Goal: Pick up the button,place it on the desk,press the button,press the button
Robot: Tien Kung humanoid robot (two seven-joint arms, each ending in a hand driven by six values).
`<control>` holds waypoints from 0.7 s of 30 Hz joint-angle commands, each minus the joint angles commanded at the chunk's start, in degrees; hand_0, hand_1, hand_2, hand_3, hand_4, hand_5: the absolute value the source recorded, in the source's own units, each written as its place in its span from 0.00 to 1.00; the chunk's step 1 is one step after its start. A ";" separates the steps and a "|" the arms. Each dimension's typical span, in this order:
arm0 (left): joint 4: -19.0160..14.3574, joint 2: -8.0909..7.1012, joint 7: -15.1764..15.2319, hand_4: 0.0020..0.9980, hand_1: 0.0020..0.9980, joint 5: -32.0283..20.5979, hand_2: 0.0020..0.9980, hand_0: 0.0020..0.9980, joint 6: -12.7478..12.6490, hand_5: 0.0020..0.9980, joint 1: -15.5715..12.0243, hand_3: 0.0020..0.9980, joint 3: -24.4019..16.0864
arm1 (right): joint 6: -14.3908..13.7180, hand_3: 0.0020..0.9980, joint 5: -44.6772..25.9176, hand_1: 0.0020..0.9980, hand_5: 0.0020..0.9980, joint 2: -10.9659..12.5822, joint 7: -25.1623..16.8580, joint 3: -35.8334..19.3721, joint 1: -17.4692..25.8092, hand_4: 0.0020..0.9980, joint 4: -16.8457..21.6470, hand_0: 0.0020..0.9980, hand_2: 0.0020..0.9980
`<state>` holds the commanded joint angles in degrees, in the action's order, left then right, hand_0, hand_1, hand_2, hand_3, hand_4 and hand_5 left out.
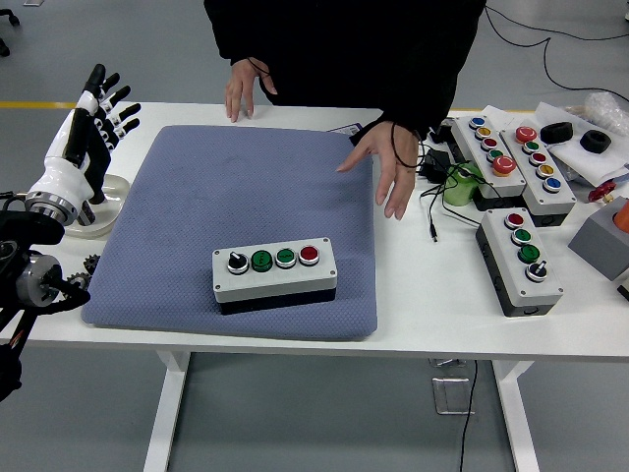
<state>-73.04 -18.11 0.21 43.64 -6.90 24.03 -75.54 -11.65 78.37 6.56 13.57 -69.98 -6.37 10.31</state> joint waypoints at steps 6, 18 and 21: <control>-0.92 0.10 -0.29 0.90 0.91 0.85 1.00 0.89 2.76 1.00 -3.10 1.00 -4.20 | 0.01 0.58 0.14 0.69 0.13 -0.06 -0.06 -0.21 -0.07 0.18 0.00 0.75 0.71; -2.42 1.75 -2.13 0.90 0.91 3.79 1.00 0.89 8.39 1.00 -8.42 1.00 -12.27 | -0.01 0.58 0.18 0.69 0.13 -0.10 -0.12 -0.36 -0.11 0.18 0.00 0.75 0.71; -3.02 1.79 -2.46 0.90 0.91 4.58 1.00 0.89 9.56 1.00 -9.62 1.00 -13.09 | 0.00 0.58 0.25 0.69 0.13 -0.15 -0.12 -0.48 -0.09 0.18 0.00 0.75 0.71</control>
<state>-76.06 -16.32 -2.26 48.22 2.65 14.41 -88.63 -11.65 78.63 6.41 13.46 -70.45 -6.47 10.31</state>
